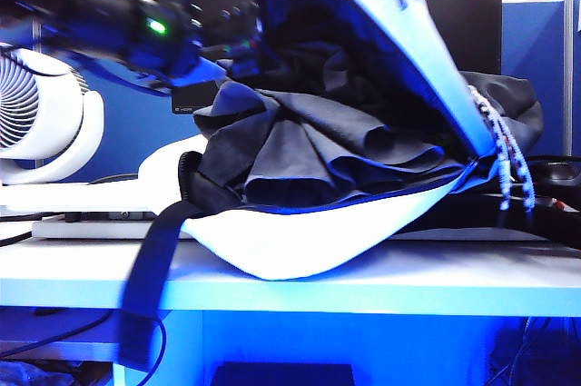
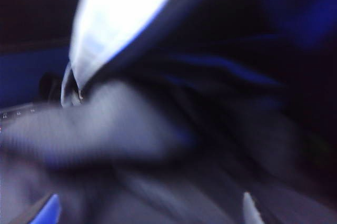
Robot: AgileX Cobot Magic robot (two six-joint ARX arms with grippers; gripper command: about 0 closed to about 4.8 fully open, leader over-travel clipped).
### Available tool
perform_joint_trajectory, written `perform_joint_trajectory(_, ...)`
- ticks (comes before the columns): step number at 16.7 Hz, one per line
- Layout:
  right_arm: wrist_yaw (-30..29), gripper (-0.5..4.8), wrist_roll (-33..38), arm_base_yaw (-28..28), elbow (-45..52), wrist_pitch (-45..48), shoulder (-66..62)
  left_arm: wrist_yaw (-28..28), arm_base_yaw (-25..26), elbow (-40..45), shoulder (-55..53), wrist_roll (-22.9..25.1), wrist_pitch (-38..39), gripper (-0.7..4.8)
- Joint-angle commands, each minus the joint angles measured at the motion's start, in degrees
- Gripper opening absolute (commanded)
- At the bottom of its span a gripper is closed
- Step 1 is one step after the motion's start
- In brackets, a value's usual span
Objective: Take the gray clothes out of the backpack.
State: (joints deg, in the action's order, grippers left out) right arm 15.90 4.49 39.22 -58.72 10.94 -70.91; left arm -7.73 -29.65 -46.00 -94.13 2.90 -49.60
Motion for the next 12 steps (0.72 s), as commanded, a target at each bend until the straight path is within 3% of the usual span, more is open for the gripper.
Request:
perform_joint_trajectory(1, -0.6, -0.01, 0.5, 0.1, -0.8, 3.7, 0.8, -3.8, 0.0, -7.4, -7.9, -3.7, 0.9, 4.79)
perform_joint_trajectory(5, -2.1, -0.01, 2.3, 0.0, -0.8, 2.5, -0.9, -5.2, -1.0, -12.4, -15.3, -5.3, 1.7, 4.79)
perform_joint_trajectory(6, -3.0, -0.01, 3.5, 0.0, -0.8, 2.1, -1.8, -5.6, -1.5, -14.3, -17.1, -5.3, 3.5, 3.75)
perform_joint_trajectory(7, -3.0, -0.01, 3.5, 0.0, -0.8, 1.5, -2.1, -6.2, -1.9, -15.1, -17.7, -5.3, 4.2, 0.61)
perform_joint_trajectory(8, -3.0, -0.01, 3.5, 0.0, -0.7, 0.5, -2.5, -6.5, -2.3, -15.8, -17.7, -5.3, 4.5, -0.06)
perform_joint_trajectory(10, -2.5, -0.01, 3.4, -0.6, -0.8, -0.1, -2.6, -6.5, -1.6, -15.8, -14.3, -4.3, 10.8, -0.04)
perform_joint_trajectory(12, -2.5, -0.01, 3.4, -1.8, -0.8, -0.1, -2.4, -6.4, 0.5, -15.6, -9.7, 0.1, 20.2, -0.04)
